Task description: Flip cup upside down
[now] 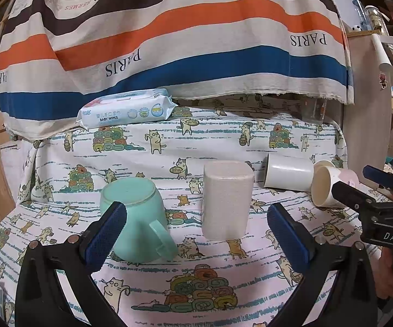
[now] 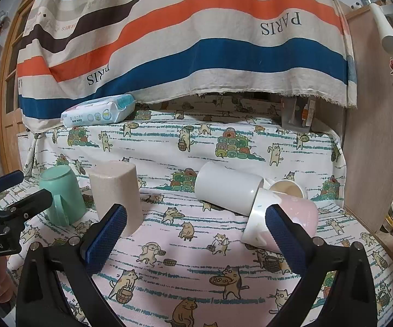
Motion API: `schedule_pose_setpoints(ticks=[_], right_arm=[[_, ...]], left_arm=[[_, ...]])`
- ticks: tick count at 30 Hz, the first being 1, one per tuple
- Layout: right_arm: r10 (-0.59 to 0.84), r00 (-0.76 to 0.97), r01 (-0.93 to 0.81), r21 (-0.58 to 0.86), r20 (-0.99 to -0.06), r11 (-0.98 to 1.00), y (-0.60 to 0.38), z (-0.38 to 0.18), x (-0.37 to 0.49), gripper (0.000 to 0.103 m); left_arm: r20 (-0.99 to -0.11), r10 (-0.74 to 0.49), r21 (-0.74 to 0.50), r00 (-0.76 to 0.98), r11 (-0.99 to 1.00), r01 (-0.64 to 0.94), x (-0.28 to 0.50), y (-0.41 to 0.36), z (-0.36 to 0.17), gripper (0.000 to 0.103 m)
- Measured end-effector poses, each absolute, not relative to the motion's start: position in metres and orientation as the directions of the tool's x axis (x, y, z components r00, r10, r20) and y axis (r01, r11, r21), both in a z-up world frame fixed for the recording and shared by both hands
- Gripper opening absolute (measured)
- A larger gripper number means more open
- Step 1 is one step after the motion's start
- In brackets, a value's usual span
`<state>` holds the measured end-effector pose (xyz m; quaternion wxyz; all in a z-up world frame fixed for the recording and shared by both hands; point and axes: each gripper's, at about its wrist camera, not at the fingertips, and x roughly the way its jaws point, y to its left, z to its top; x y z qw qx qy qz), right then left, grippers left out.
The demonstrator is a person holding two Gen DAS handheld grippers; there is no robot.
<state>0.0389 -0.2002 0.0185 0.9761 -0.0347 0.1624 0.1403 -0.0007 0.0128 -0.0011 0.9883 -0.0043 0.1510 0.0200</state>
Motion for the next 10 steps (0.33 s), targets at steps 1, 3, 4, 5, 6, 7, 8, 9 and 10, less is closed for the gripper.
schedule_pose_setpoints(ticks=[1, 3, 4, 5, 6, 7, 8, 9, 10], right_arm=[[0.263, 0.908, -0.285, -0.022, -0.327, 0.958, -0.2002, 0.0185, 0.0390, 0.103], [0.263, 0.908, -0.286, -0.023, -0.327, 0.958, -0.2001, 0.0186, 0.0391, 0.103], [0.263, 0.907, -0.286, -0.023, -0.328, 0.958, -0.2001, 0.0187, 0.0392, 0.103], [0.263, 0.907, -0.286, -0.023, -0.328, 0.958, -0.2001, 0.0187, 0.0392, 0.103], [0.263, 0.907, -0.286, -0.023, -0.329, 0.958, -0.2001, 0.0188, 0.0391, 0.103], [0.263, 0.907, -0.286, -0.022, -0.330, 0.958, -0.2007, 0.0178, 0.0392, 0.103], [0.263, 0.907, -0.286, -0.022, -0.329, 0.958, -0.2008, 0.0179, 0.0391, 0.103], [0.263, 0.907, -0.286, -0.022, -0.328, 0.958, -0.2007, 0.0180, 0.0392, 0.103], [0.263, 0.907, -0.286, -0.022, -0.328, 0.958, -0.2007, 0.0180, 0.0395, 0.103]], left_arm=[[-0.298, 0.038, -0.003, 0.954, 0.999, -0.041, -0.0006, 0.0124, -0.0009, 0.103], [-0.298, 0.038, -0.003, 0.954, 0.999, -0.041, -0.0006, 0.0124, -0.0009, 0.103], [-0.298, 0.038, -0.003, 0.954, 0.999, -0.041, -0.0006, 0.0124, -0.0009, 0.103], [-0.298, 0.038, -0.003, 0.954, 0.999, -0.041, -0.0006, 0.0124, -0.0009, 0.103], [-0.298, 0.038, -0.003, 0.954, 0.999, -0.041, -0.0006, 0.0124, -0.0009, 0.103], [-0.298, 0.038, -0.003, 0.954, 0.999, -0.041, -0.0004, 0.0124, -0.0008, 0.103], [-0.299, 0.038, -0.003, 0.954, 0.999, -0.041, -0.0004, 0.0123, -0.0009, 0.103], [-0.299, 0.038, -0.002, 0.953, 0.999, -0.041, -0.0004, 0.0123, -0.0009, 0.103], [-0.299, 0.038, -0.003, 0.954, 0.999, -0.041, -0.0005, 0.0124, -0.0008, 0.103]])
